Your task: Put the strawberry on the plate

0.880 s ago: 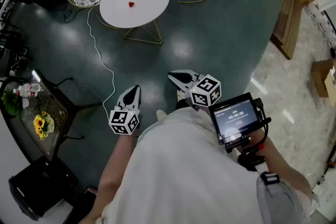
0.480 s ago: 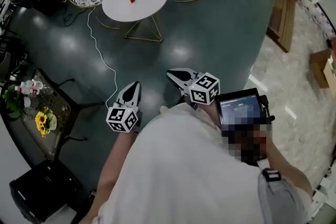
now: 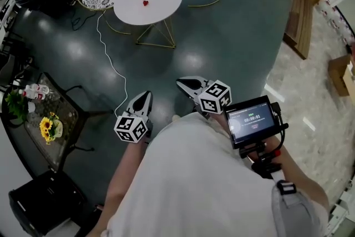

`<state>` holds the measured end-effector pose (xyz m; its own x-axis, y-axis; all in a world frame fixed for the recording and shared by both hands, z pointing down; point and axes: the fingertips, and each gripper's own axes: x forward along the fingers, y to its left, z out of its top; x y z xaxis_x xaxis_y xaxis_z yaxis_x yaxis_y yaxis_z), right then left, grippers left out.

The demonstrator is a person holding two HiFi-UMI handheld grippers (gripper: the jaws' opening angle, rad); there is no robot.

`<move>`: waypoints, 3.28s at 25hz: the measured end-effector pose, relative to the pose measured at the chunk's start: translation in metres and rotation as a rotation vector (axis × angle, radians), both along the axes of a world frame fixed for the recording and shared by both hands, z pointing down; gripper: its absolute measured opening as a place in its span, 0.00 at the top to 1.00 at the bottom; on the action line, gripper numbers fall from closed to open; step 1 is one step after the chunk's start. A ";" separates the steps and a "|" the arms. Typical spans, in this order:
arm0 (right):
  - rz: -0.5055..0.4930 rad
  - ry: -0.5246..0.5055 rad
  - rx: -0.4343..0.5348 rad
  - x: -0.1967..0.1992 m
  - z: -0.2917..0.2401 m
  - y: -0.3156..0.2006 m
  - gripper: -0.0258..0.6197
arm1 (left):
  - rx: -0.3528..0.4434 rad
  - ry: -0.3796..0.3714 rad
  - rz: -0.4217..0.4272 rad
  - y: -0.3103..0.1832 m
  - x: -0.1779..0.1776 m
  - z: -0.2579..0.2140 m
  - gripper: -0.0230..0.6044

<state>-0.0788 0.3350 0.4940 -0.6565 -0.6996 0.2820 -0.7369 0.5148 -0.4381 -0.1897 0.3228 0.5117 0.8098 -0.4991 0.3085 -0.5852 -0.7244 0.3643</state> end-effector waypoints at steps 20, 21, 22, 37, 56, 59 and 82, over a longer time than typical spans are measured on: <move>-0.020 0.025 -0.030 0.001 0.010 0.003 0.95 | -0.002 0.031 -0.017 0.003 0.006 -0.005 0.95; -0.026 0.026 -0.030 0.000 0.008 0.002 0.95 | -0.003 0.027 -0.024 0.004 0.004 -0.005 0.95; -0.032 0.026 -0.029 -0.003 0.007 0.001 0.95 | -0.003 0.023 -0.034 0.004 0.000 -0.005 0.95; -0.085 0.030 -0.034 -0.018 0.013 0.007 0.95 | -0.035 -0.021 -0.120 0.008 -0.026 0.015 0.95; -0.060 0.019 -0.058 0.031 0.023 -0.023 0.95 | -0.051 -0.100 -0.116 -0.028 0.017 0.014 0.95; -0.097 0.042 -0.065 0.042 0.023 -0.032 0.95 | -0.040 -0.098 -0.121 -0.039 0.028 0.009 0.95; -0.148 0.040 -0.048 0.096 0.031 -0.114 0.95 | -0.024 -0.122 -0.208 -0.112 0.076 0.004 0.95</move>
